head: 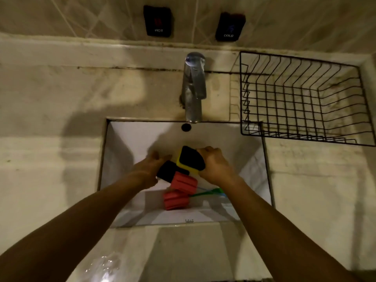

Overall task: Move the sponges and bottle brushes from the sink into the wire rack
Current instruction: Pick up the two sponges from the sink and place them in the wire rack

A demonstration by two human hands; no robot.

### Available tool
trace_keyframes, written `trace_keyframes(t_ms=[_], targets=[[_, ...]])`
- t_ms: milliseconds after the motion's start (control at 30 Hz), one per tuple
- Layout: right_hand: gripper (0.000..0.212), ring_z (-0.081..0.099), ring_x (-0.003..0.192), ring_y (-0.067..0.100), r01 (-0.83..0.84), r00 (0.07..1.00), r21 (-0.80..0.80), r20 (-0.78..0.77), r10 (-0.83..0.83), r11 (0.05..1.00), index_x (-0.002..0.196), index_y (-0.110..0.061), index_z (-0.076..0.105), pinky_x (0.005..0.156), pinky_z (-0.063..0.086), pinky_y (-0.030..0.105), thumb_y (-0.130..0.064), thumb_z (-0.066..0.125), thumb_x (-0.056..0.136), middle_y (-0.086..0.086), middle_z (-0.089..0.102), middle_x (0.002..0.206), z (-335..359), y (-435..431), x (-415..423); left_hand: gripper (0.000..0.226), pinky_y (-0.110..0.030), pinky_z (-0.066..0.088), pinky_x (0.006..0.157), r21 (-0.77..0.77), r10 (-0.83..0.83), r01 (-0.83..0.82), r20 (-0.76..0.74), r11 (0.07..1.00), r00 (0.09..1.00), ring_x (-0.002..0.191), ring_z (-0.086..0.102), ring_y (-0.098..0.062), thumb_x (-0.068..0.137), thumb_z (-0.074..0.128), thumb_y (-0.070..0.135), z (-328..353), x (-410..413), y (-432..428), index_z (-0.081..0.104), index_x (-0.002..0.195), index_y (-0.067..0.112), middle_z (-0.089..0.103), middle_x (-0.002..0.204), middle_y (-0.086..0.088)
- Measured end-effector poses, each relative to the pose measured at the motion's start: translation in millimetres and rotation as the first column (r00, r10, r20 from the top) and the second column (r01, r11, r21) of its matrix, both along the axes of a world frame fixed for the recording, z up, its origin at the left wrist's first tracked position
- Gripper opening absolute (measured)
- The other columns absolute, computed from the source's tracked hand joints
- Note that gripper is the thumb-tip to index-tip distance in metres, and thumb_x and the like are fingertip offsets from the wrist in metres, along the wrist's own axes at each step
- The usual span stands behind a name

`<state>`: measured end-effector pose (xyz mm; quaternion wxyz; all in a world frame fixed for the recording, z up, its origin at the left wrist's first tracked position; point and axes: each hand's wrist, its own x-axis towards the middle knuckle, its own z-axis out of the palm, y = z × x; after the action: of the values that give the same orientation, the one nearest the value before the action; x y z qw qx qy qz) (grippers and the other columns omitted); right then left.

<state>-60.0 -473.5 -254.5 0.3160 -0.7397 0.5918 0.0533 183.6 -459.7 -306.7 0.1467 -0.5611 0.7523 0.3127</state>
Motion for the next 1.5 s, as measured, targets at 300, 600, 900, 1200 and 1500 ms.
trace_keyframes(t_ms=[300,600,900,1200,1500], targets=[[0.052,0.056,0.104,0.034,-0.022,1.000,0.009,-0.001,0.022,1.000,0.126,-0.022,0.056,0.082,0.050,0.041,-0.021,0.062,0.075,0.011,0.065,0.111,16.0,8.8,-24.9,0.063,-0.037,0.055,0.076,-0.133,-0.010,0.011,0.004,0.991,1.000,0.099,0.059,-0.023,0.065,0.074,0.027,49.8,14.0,-14.4,0.047,0.122,0.027,0.054,0.123,0.001],[0.059,0.060,0.102,0.023,-0.047,0.997,0.099,0.070,0.040,0.994,0.122,-0.022,0.061,0.084,0.055,0.036,-0.011,0.080,0.068,0.004,0.063,0.111,126.4,-1.3,-54.3,0.060,-0.019,0.048,0.057,-0.218,-0.034,-0.021,-0.246,0.976,0.969,0.072,0.058,-0.011,0.059,0.082,0.037,151.9,26.3,-19.1,0.058,0.109,0.015,0.063,0.093,-0.002],[0.042,0.058,0.091,0.017,0.140,0.984,-0.060,0.115,-0.132,0.988,0.103,-0.020,0.064,0.059,0.043,0.019,-0.005,0.081,0.068,0.000,0.061,0.105,209.3,-40.2,-140.3,0.057,-0.015,0.049,0.056,-0.279,-0.190,0.074,-0.417,0.958,0.889,0.078,0.057,-0.004,0.060,0.079,0.032,197.4,-62.1,-48.8,0.053,0.110,0.026,0.053,0.102,0.008],[0.045,0.062,0.101,0.027,0.192,0.981,-0.176,0.038,-0.188,0.965,0.108,-0.020,0.064,0.078,0.053,0.033,-0.002,0.079,0.070,0.010,0.065,0.113,199.2,-85.2,-190.8,0.061,-0.016,0.051,0.059,-0.243,-0.153,0.039,-0.473,0.969,0.867,0.085,0.057,-0.007,0.064,0.080,0.031,208.4,-153.1,-80.6,0.049,0.117,0.030,0.045,0.112,0.013],[0.042,0.060,0.104,0.035,0.078,0.995,-0.218,-0.051,-0.091,0.973,0.115,-0.019,0.060,0.088,0.056,0.044,-0.001,0.068,0.078,0.016,0.059,0.118,153.3,-154.1,-204.5,0.066,-0.028,0.056,0.074,-0.289,-0.201,0.082,-0.414,0.954,0.888,0.089,0.056,-0.013,0.065,0.080,0.032,193.6,-197.3,-118.5,0.048,0.122,0.021,0.052,0.114,0.001]])
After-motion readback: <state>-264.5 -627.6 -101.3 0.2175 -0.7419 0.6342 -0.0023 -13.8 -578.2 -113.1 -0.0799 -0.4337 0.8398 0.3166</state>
